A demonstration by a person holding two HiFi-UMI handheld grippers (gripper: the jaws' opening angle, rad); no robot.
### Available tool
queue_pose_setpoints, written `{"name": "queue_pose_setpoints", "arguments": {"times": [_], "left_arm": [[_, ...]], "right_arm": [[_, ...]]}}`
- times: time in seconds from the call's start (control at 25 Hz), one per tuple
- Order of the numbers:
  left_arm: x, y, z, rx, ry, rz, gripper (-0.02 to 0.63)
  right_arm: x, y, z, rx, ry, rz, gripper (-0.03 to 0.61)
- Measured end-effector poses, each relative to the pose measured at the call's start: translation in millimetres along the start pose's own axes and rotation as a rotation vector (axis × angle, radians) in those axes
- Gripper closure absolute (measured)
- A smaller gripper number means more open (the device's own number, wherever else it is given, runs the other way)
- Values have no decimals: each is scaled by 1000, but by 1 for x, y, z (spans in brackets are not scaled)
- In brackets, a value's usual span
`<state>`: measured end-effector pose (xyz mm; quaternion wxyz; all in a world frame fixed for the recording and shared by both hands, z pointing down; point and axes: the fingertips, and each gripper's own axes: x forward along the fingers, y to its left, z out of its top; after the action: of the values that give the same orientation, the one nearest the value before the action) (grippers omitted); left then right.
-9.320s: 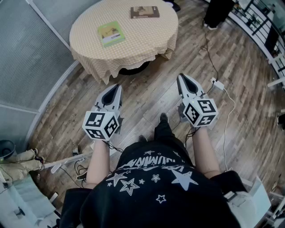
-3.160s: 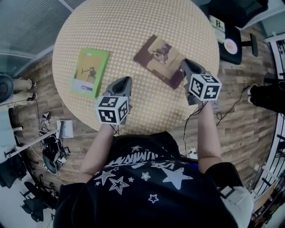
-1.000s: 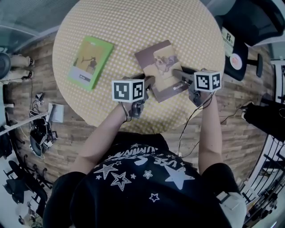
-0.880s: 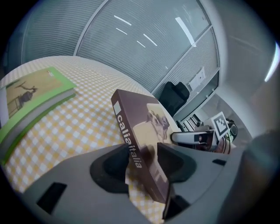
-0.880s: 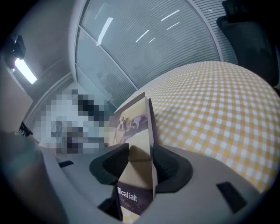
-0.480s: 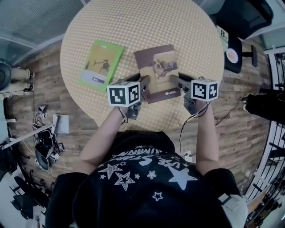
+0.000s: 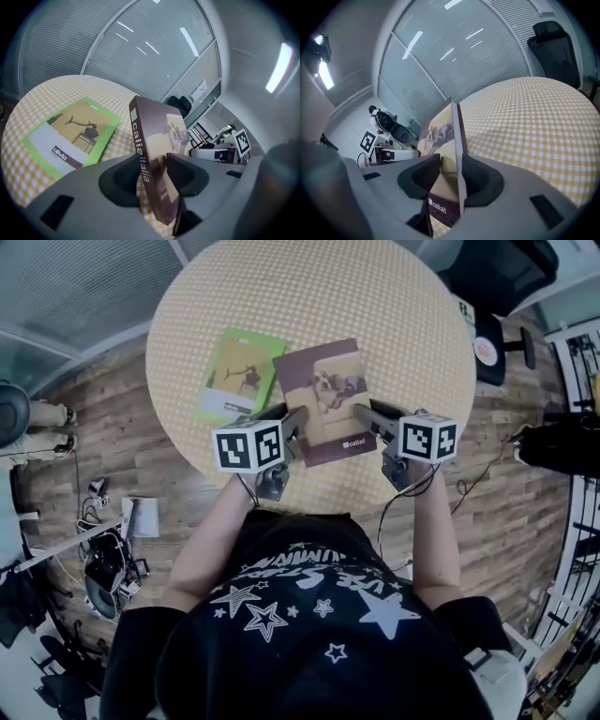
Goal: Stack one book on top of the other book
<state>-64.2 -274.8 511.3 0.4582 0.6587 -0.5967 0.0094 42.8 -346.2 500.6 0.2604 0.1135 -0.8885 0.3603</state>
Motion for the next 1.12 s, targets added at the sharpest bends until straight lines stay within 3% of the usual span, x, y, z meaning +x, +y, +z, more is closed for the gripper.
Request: {"name": "queue_pose_setpoints", "arguments": {"times": [0.16, 0.32, 0.52, 0.68, 1.12], "left_arm": [[-32, 18, 1, 35, -6, -9, 434], [-74, 47, 3, 10, -19, -35, 436], [-109, 70, 9, 73, -42, -30, 443], [-122, 74, 12, 90, -40, -44, 445], [-135, 65, 11, 84, -102, 47, 445]], "right_arm": [[16, 34, -8, 11, -13, -12, 425], [39, 71, -23, 18, -37, -39, 425], [59, 110, -38, 49, -90, -29, 424], [64, 124, -42, 67, -120, -32, 425], [60, 124, -47, 93, -120, 32, 425]]}}
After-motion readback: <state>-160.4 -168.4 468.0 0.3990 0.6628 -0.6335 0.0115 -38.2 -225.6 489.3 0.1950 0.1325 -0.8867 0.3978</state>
